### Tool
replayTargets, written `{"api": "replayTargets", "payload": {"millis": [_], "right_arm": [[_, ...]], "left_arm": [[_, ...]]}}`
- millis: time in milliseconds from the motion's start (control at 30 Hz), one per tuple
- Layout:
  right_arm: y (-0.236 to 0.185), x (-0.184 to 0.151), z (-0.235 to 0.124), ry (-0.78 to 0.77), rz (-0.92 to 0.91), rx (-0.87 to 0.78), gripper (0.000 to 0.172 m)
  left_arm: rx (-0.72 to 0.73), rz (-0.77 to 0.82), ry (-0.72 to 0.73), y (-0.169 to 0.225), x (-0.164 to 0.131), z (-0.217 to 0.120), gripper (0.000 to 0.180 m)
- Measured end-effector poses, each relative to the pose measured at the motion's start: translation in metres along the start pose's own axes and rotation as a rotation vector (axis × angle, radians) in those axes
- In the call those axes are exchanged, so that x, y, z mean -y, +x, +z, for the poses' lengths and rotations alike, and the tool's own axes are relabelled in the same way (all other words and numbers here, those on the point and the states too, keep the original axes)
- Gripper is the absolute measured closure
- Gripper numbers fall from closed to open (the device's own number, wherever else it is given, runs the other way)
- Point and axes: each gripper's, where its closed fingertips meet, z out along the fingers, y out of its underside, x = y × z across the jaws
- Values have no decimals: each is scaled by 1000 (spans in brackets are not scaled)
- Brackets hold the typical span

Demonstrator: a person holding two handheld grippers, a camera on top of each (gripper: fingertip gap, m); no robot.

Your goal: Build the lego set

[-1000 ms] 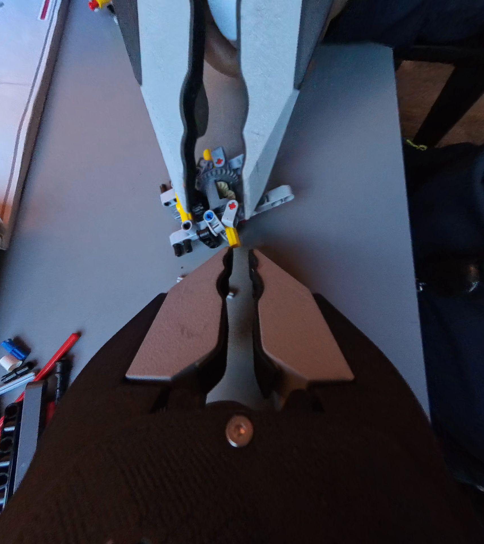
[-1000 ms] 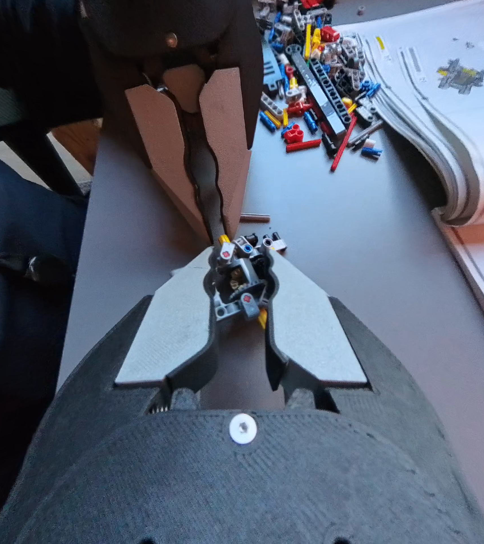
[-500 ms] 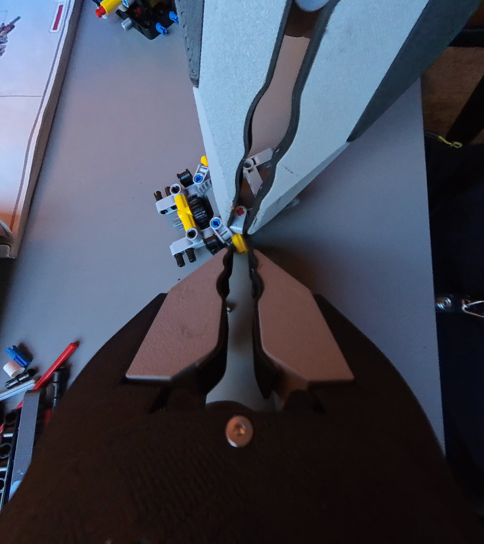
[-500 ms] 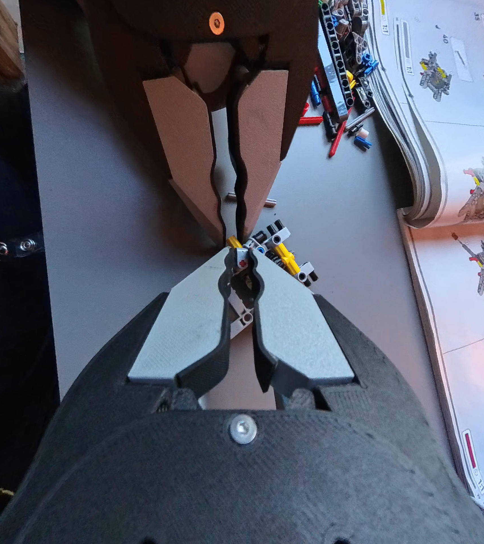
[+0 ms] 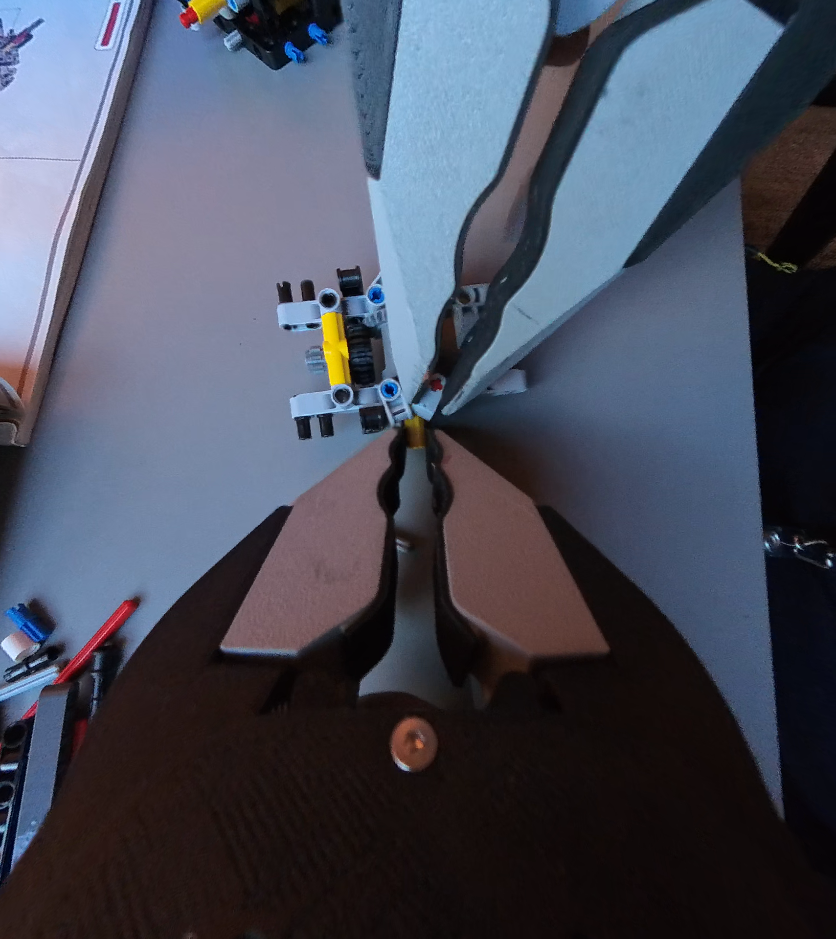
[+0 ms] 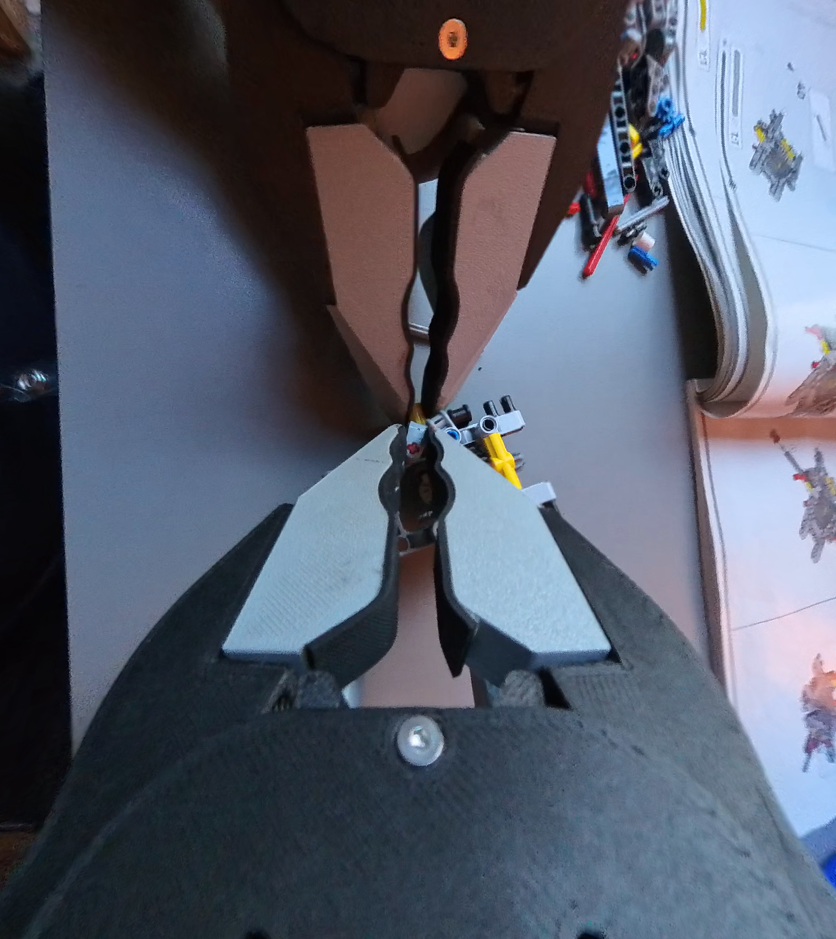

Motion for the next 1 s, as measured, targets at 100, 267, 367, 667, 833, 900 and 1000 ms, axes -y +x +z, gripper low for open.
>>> {"api": "replayTargets", "payload": {"millis": [100,267,367,667,833,900,1000], "right_arm": [[0,0,0,-18,-88,-12,167],[-8,0,-1,-1,-210,141,167],[-9,0,-1,3,-236,237,167],[-10,-2,-2,-101,-483,231,167],[-5,0,-7,-126,-403,213,158],[-2,5,-10,-85,-339,204,155],[0,7,-12,-51,-268,189,149]], "left_arm": [[-7,4,1,0,0,0,176],[-32,18,4,3,0,0,176],[-40,28,4,4,0,0,176],[-62,43,7,5,0,0,175],[-56,55,8,6,0,-1,176],[-55,57,9,6,0,-1,176],[-52,60,9,6,0,-1,176]]}}
